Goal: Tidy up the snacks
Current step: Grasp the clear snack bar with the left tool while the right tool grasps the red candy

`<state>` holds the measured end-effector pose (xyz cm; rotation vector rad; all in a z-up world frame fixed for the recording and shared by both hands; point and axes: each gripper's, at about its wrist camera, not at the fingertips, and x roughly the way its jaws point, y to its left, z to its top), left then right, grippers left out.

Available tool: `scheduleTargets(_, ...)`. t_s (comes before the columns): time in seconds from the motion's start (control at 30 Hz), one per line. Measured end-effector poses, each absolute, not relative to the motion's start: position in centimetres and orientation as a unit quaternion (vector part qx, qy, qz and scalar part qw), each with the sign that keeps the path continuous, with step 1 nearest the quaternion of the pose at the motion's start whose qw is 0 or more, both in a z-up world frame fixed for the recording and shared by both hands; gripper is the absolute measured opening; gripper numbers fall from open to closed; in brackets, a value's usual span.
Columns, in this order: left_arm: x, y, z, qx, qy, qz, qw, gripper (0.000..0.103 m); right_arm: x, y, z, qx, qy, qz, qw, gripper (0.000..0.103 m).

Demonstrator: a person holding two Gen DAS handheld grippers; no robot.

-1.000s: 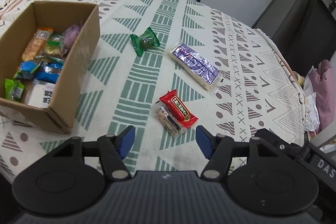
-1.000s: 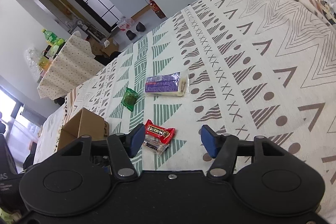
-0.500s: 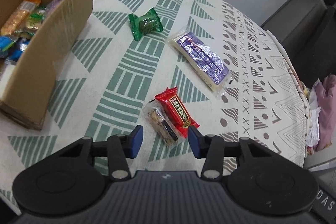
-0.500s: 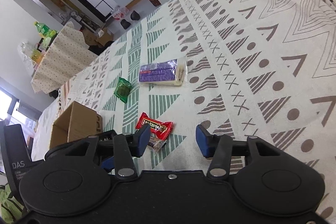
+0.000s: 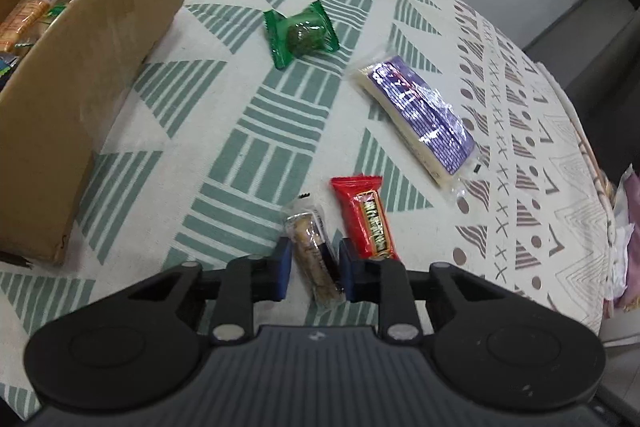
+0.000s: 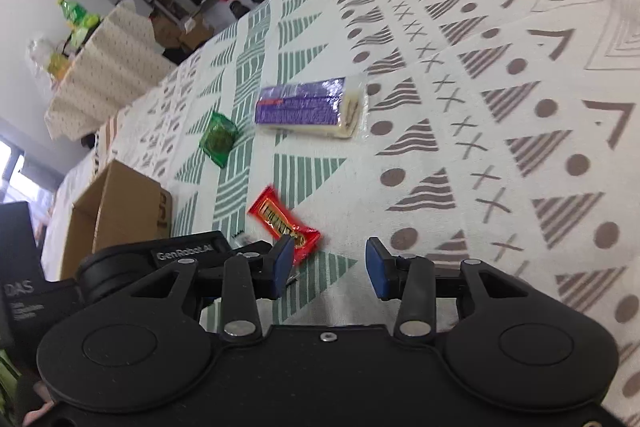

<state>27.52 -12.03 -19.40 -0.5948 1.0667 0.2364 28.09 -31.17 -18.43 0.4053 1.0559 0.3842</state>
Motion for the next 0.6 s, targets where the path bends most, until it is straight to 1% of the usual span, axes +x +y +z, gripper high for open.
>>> scheduleTargets(0.2,27.5,-10.6,-18.9,-0.29,0.494,0.114,0.812,0.015,28.8,-29.1,-18.4,0.164,0.492,0.203,0.831,0.041)
scheduleTargets(0.6,27.3,-8.7,-17.3,-0.28,0.477,0.115,0.825,0.015,29.8,-26.2,-18.8,0.114,0.485,0.212,0.84,0.041)
